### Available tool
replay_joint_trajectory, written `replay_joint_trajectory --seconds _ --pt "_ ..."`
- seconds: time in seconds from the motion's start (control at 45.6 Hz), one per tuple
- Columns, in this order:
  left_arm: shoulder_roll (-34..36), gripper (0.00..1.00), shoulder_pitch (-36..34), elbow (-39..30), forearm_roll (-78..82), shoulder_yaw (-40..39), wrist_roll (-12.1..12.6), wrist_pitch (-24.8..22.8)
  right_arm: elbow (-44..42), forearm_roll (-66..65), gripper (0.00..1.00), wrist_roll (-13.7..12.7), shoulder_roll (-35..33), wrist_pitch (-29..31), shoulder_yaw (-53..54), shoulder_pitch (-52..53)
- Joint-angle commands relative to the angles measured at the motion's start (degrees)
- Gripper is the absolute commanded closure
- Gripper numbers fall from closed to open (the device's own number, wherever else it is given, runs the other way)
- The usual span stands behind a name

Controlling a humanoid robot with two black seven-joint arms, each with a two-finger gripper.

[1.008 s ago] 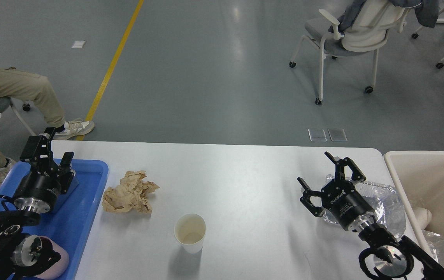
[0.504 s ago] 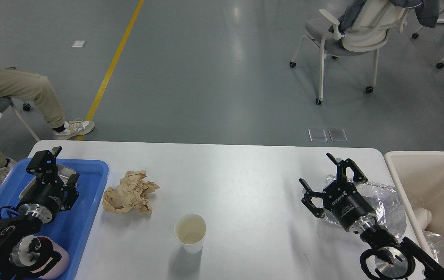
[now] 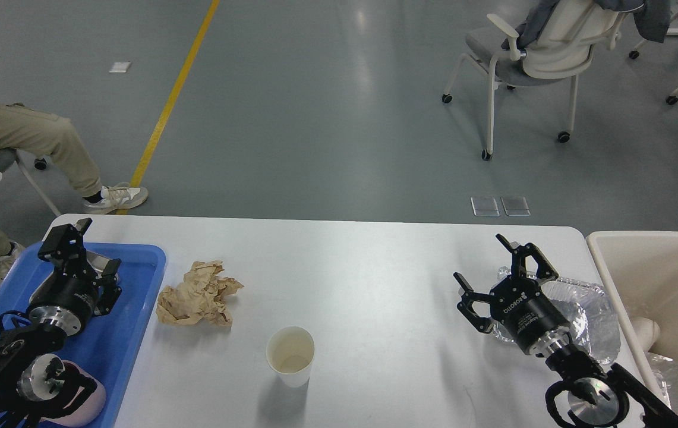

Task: Tidy desktop
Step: 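Release the tin and raise the left gripper above the tray, then lift the foil tray with the right gripper and move it away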

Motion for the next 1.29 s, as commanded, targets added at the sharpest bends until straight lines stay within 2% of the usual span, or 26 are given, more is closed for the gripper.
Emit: replay_joint_trajectory --seconds 0.0,0.11,0.307,0.372,0.504,0.57,0.723,0.898,1.052,1.117,1.271 --pt "-0.11 0.03 -0.69 0.74 -7.12 -0.58 0.26 -5.15 0.04 0.0 0.0 0.08 0.09 -0.05 0.18 0.02" --pt "-0.28 0.03 -0.69 0.66 -11.44 -1.2 0.26 -7.0 0.22 0.18 0.0 0.17 0.01 -0.05 0.97 -0.07" --pt "-0.29 0.03 -0.69 0.66 -11.88 -1.46 0.08 -7.26 0.39 0.09 0.0 0.7 -1.84 -0.22 3.17 -0.51" --pt "-0.28 0.03 -0.78 0.66 -11.88 -1.46 0.0 -7.26 0.39 0.09 0.0 2.19 -2.98 -0.49 4.3 -0.6" --pt "-0.2 0.03 -0.78 0.57 -11.88 -1.55 -0.09 -7.26 -0.13 0.26 0.0 7.2 -3.16 0.13 10.45 -1.3" --pt "-0.11 0.03 -0.87 0.57 -11.88 -1.63 -0.09 -7.26 -0.13 0.18 0.0 8.61 -3.59 0.31 12.39 -1.92" --pt "-0.02 0.03 -1.83 0.66 -11.88 -1.46 0.17 -7.35 0.04 0.18 0.0 11.6 -10.7 0.57 14.77 -1.92" --pt "-0.02 0.03 -4.21 0.83 -11.96 -0.49 0.43 -9.02 2.76 0.27 0.0 10.2 -20.38 3.73 12.49 -3.32" --pt "-0.19 0.03 -5.53 1.27 -11.88 -0.41 1.93 -9.81 7.51 -0.96 0.0 4.05 -29.86 0.84 6.25 -7.89" --pt "-0.64 0.03 -6.23 1.88 -11.7 -0.23 2.1 -10.42 9.44 -2.89 0.0 2.55 -33.91 -0.83 3.88 -8.68" --pt "-1.16 0.03 -8.25 2.41 -11.79 3.63 2.1 -11.13 14.71 -8.87 0.0 2.46 -45.59 -1.72 -0.87 -12.72"
